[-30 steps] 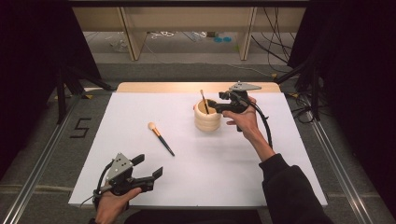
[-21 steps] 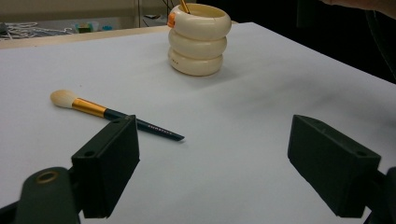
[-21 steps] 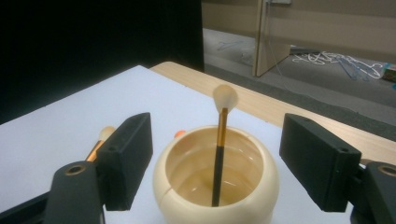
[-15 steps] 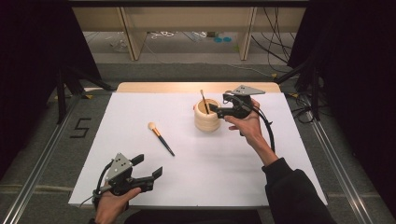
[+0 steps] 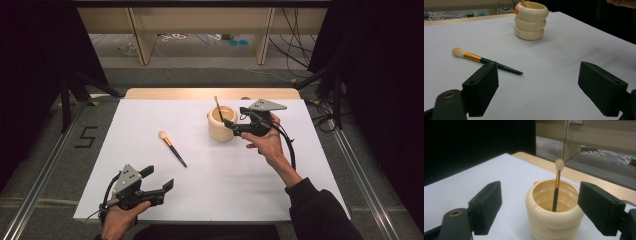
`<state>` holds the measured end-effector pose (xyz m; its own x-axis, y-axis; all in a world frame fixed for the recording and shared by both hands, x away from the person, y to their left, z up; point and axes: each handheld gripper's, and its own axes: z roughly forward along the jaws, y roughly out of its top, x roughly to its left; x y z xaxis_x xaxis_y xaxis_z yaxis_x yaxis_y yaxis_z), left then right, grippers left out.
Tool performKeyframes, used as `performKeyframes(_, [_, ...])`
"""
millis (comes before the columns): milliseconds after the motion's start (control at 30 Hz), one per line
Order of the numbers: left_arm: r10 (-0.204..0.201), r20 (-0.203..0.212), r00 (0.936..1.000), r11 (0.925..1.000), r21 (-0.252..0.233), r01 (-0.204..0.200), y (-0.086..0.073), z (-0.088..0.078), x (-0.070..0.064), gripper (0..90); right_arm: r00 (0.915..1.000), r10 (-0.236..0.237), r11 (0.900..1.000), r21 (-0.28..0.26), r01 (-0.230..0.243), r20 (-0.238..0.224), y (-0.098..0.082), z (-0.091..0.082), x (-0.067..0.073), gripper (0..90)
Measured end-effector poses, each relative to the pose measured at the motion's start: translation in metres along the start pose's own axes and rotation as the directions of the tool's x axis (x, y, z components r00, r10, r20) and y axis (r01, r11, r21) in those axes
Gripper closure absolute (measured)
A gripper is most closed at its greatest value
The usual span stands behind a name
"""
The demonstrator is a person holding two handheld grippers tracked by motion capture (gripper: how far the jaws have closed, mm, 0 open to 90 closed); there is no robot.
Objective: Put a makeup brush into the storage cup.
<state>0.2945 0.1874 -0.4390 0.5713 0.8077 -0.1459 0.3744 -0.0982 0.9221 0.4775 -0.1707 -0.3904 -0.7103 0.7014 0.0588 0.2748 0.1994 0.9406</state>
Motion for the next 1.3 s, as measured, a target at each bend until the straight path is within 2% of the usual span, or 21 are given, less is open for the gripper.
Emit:
performKeyframes(67, [-0.003, -0.001, 1.0, 1.0, -0.002, 0.003, 0.0, 0.0, 0.0, 16.4, 0.9999, 0.011, 1.0, 0.001, -0.011, -0.012, -0.001, -0.002, 0.004, 19.1])
performKeyframes(133, [-0.001, -0.002, 1.0, 1.0, -0.001, 0.001, 0.0, 0.0, 0.0, 16.3, 0.9999, -0.014, 1.0, -0.013, 0.014, 0.001, -0.003, -0.004, 0.005, 18.5])
performKeyframes(300, [-0.002, -0.001, 1.0, 1.0, -0.001, 0.002, 0.0, 0.0, 0.0, 16.3, 0.9998, 0.012, 1.0, 0.005, -0.012, -0.016, -0.009, -0.011, 0.013, 18.5])
performKeyframes(500, [-0.004, -0.001, 1.0, 1.0, -0.002, 0.004, 0.0, 0.0, 0.0, 16.4, 1.0, -0.002, 1.0, 0.01, 0.002, -0.009, -0.018, -0.019, 0.017, 18.5])
performKeyframes(600, [-0.001, -0.001, 1.0, 1.0, -0.001, 0.001, 0.0, 0.0, 0.0, 16.4, 0.9998, 0.013, 1.0, 0.019, -0.013, -0.016, -0.022, -0.024, 0.019, 18.5])
performKeyframes(733, [-0.001, 0.003, 1.0, 1.0, -0.001, 0.001, 0.001, 0.0, 0.0, 16.4, 0.9999, -0.002, 1.0, 0.007, 0.002, -0.011, -0.028, -0.029, 0.021, 18.3])
performKeyframes(900, [-0.001, -0.001, 1.0, 1.0, 0.0, 0.001, 0.001, 0.0, 0.001, 16.3, 0.9994, 0.019, 1.0, 0.014, -0.019, -0.029, -0.034, -0.036, 0.026, 18.0])
performKeyframes(1000, [-0.006, 0.001, 1.0, 1.0, -0.004, 0.006, 0.001, 0.0, 0.001, 16.4, 0.9991, 0.017, 1.0, 0.024, -0.016, -0.04, -0.038, -0.038, 0.029, 18.0])
performKeyframes(1067, [-0.01, -0.004, 0.9999, 0.9999, -0.005, 0.01, 0.001, 0.0, 0.002, 16.4, 0.9995, 0.013, 0.999, 0.036, -0.012, -0.028, -0.04, -0.04, 0.03, 18.1])
performKeyframes(1100, [-0.01, -0.004, 0.9999, 0.9999, -0.004, 0.01, 0.001, 0.0, 0.002, 16.3, 0.9996, 0.0, 1.0, 0.021, 0.0, -0.029, -0.041, -0.04, 0.03, 17.9])
performKeyframes(1133, [-0.011, -0.004, 0.9999, 0.9999, -0.005, 0.011, 0.001, 0.0, 0.002, 16.3, 0.9997, 0.004, 0.999, 0.038, -0.003, -0.026, -0.041, -0.041, 0.031, 17.8])
performKeyframes(1300, [-0.013, -0.005, 0.9999, 0.9999, -0.008, 0.013, 0.001, 0.0, 0.002, 16.4, 0.9993, 0.004, 0.999, 0.034, -0.003, -0.037, -0.045, -0.046, 0.035, 17.7])
